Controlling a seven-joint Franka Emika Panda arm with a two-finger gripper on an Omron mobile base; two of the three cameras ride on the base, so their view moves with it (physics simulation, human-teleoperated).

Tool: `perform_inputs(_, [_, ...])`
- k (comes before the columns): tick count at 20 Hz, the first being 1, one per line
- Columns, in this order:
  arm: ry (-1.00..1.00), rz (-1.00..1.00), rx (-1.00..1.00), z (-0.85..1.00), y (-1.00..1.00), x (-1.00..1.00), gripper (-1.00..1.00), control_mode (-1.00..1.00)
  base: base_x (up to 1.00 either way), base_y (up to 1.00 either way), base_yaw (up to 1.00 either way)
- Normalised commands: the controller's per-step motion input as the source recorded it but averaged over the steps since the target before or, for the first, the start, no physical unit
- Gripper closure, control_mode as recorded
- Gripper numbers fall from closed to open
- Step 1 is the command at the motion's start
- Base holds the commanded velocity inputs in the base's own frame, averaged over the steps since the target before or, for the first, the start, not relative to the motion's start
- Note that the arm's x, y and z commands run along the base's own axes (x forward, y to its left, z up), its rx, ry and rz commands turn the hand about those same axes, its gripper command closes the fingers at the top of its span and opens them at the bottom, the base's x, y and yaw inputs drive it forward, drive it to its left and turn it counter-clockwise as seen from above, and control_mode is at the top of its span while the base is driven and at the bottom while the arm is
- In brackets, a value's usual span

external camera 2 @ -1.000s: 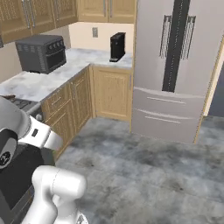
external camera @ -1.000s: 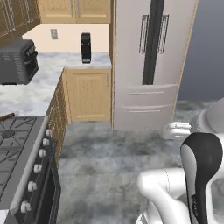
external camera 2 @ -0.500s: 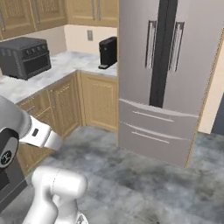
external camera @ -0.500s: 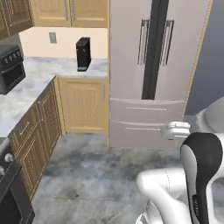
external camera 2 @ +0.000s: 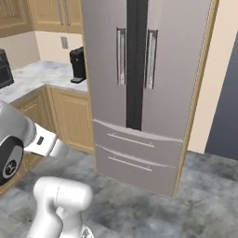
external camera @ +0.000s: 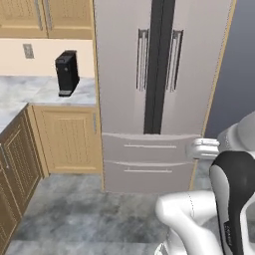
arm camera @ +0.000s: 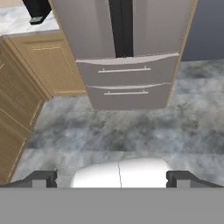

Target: Place one of the steaks on the plate and the other in the bowl. Then place the bowl in the fridge.

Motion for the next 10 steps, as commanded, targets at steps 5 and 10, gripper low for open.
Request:
perform_inputs(5, [0.0,0.0,0.0,0.0,0.0,0.0,-1.0,1.0,0.41,0.21,-0.23])
perform_inputs(10, [0.0,0.0,0.0,0.0,0.0,0.0,-1.0,1.0,0.3,-0.02,-0.22])
